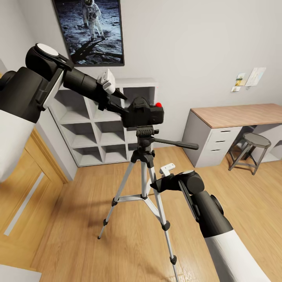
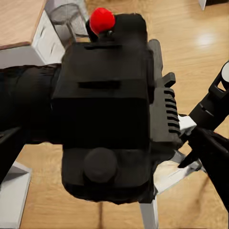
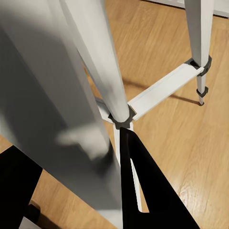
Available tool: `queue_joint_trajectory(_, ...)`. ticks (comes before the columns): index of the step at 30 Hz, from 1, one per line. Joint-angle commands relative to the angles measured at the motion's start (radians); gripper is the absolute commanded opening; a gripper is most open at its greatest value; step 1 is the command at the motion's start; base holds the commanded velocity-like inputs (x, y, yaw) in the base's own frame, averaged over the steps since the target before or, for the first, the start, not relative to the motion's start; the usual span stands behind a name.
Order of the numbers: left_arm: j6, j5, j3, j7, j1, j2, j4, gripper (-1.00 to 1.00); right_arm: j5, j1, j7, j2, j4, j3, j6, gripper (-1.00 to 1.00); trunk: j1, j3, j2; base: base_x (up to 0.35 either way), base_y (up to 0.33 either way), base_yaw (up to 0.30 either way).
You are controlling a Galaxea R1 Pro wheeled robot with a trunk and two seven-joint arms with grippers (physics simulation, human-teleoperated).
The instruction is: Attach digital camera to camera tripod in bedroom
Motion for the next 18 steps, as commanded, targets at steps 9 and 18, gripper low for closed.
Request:
queue_joint_trajectory(9,0.010,0.006,-0.004,0.001,-0.002,0.001,0.001,1.00,0.054,0.000,0.008,0.000,0.000,0.000,0.003,-1.00,0.001,-0.002,-0.002,0.000,0.000,0.000)
queue_joint_trajectory(18,0.010,0.006,-0.004,0.001,-0.002,0.001,0.002,1.00,0.053,0.000,0.008,0.000,0.000,0.000,0.003,-1.00,0.001,-0.002,-0.002,0.000,0.000,0.000)
